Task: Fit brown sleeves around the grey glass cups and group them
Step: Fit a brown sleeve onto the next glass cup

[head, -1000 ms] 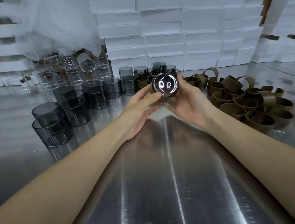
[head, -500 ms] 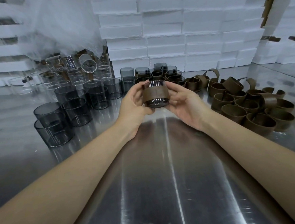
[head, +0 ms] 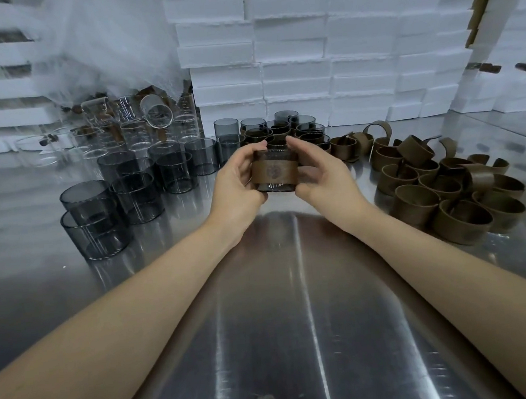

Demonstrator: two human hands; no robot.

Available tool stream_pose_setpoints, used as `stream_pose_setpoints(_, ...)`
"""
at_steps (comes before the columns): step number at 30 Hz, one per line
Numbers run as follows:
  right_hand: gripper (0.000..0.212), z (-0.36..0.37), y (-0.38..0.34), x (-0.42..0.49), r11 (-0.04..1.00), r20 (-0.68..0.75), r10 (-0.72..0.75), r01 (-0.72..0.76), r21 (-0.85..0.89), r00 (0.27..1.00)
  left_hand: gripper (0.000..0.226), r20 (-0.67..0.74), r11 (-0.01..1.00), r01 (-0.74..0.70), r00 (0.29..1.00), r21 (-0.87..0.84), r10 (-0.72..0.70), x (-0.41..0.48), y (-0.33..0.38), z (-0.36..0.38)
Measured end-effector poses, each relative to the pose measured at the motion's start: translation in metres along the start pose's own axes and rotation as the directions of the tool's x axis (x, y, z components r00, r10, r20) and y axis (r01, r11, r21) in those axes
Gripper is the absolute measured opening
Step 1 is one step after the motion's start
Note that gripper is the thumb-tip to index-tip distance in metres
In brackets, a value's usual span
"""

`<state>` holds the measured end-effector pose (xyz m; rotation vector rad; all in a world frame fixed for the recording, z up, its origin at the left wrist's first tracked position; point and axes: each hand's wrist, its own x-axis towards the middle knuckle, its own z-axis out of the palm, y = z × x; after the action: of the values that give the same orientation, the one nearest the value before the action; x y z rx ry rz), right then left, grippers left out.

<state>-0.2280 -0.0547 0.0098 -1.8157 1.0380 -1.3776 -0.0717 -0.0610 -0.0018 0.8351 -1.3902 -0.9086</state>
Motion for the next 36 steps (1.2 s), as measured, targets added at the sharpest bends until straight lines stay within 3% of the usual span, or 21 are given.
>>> stream_pose_setpoints(5, 0.068, -0.006, 0.005, 0.0, 0.967, 0.066, -0.098, 0.111, -0.231, 0.993, 0.075, 0.01, 0.999, -0.03, 1.0, 0.041, 0.029, -0.001, 0.0, 0.0)
stream_pose_setpoints(16, 0.054, -0.011, 0.007, 0.004, 0.939, 0.082, -0.147, 0.165, -0.302, 0.986, 0.071, 0.046, 0.992, -0.086, 0.996, 0.092, 0.082, -0.002, 0.003, 0.001)
stream_pose_setpoints(23, 0.05, -0.01, 0.007, 0.005, 0.959, 0.046, -0.128, 0.135, -0.248, 0.991, 0.07, 0.037, 0.994, -0.071, 0.997, 0.088, 0.068, -0.003, 0.004, 0.002)
stream_pose_setpoints(26, 0.067, -0.008, 0.006, 0.005, 0.997, 0.039, -0.03, 0.033, -0.077, 0.999, 0.071, -0.011, 0.998, -0.038, 0.999, 0.056, 0.039, -0.003, 0.006, 0.003)
stream_pose_setpoints(29, 0.085, -0.004, 0.009, 0.003, 0.995, 0.136, -0.008, 0.022, -0.097, 0.991, 0.072, -0.032, 0.998, -0.026, 0.999, 0.058, 0.028, -0.003, 0.008, 0.005)
stream_pose_setpoints(36, 0.065, -0.001, 0.009, 0.004, 0.997, 0.031, -0.062, 0.063, -0.054, 0.998, 0.071, -0.018, 0.99, -0.071, 0.997, 0.122, 0.073, -0.005, 0.01, 0.006)
